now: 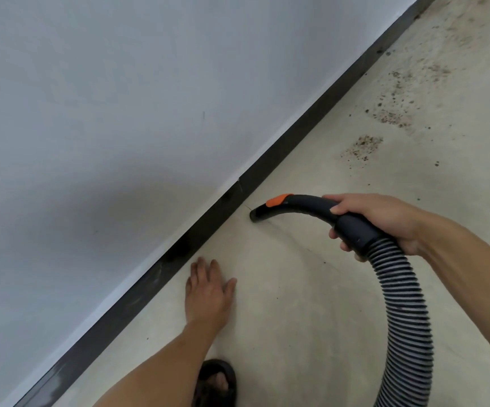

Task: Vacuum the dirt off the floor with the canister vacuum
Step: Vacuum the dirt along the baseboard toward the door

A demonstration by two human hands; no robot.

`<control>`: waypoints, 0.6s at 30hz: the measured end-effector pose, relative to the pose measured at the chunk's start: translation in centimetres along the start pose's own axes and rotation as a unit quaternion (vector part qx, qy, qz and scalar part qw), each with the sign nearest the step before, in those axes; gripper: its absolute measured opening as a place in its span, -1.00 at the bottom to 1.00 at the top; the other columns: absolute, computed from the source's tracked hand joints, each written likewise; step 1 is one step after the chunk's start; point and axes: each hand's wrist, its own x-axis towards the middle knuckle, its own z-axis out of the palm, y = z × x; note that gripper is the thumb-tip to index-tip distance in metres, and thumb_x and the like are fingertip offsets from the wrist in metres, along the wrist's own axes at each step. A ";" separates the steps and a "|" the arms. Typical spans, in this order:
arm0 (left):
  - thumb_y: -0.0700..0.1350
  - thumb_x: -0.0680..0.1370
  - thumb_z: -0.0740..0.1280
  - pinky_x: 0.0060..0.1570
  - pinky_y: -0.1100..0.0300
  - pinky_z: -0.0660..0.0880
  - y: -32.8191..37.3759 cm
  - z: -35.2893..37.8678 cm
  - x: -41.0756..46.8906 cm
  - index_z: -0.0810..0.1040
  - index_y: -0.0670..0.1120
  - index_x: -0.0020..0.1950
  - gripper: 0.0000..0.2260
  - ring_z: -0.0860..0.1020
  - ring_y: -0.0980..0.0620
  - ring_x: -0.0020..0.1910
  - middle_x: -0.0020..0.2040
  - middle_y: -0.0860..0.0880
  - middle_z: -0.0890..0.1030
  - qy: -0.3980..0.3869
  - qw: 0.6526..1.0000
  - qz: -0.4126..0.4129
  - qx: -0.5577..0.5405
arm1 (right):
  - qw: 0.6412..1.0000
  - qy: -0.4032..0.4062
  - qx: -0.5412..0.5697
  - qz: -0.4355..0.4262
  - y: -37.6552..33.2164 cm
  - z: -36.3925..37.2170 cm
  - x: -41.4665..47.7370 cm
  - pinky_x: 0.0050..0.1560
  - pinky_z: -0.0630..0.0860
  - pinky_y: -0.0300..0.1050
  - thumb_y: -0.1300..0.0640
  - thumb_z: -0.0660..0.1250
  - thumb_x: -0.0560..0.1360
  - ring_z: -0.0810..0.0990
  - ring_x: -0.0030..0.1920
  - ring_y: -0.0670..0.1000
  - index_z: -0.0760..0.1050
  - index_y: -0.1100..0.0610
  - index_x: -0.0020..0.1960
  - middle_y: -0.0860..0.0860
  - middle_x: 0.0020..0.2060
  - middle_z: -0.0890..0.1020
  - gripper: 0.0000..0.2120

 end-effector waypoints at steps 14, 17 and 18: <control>-0.07 0.65 0.08 0.37 0.05 0.31 -5.3 -0.8 -2.2 0.19 -0.21 0.52 -0.55 0.15 -0.03 0.51 0.55 -0.09 0.14 0.016 0.996 -0.070 -0.061 | 0.979 -0.173 -0.083 0.069 0.7 4.9 2.1 -0.40 0.51 -0.09 0.08 0.23 0.60 0.58 -0.29 0.10 0.49 -0.14 0.32 0.19 -0.16 0.61 -0.68; -0.09 0.63 0.10 0.36 0.06 0.33 -5.6 -0.6 -2.2 0.24 -0.22 0.49 -0.56 0.18 -0.04 0.49 0.52 -0.10 0.18 0.019 0.997 -0.058 -0.047 | 0.981 -0.169 -0.070 0.066 0.8 4.4 2.0 -0.42 0.52 -0.10 0.08 0.23 0.60 0.58 -0.30 0.10 0.49 -0.13 0.33 0.19 -0.16 0.61 -0.68; -0.09 0.63 0.10 0.37 0.07 0.33 -5.5 -0.5 -2.2 0.25 -0.22 0.48 -0.57 0.17 -0.04 0.50 0.52 -0.11 0.18 0.021 0.997 -0.056 -0.044 | 0.984 -0.156 -0.059 0.060 0.7 4.0 1.9 -0.43 0.52 -0.10 0.08 0.23 0.60 0.59 -0.31 0.10 0.49 -0.12 0.34 0.19 -0.17 0.62 -0.67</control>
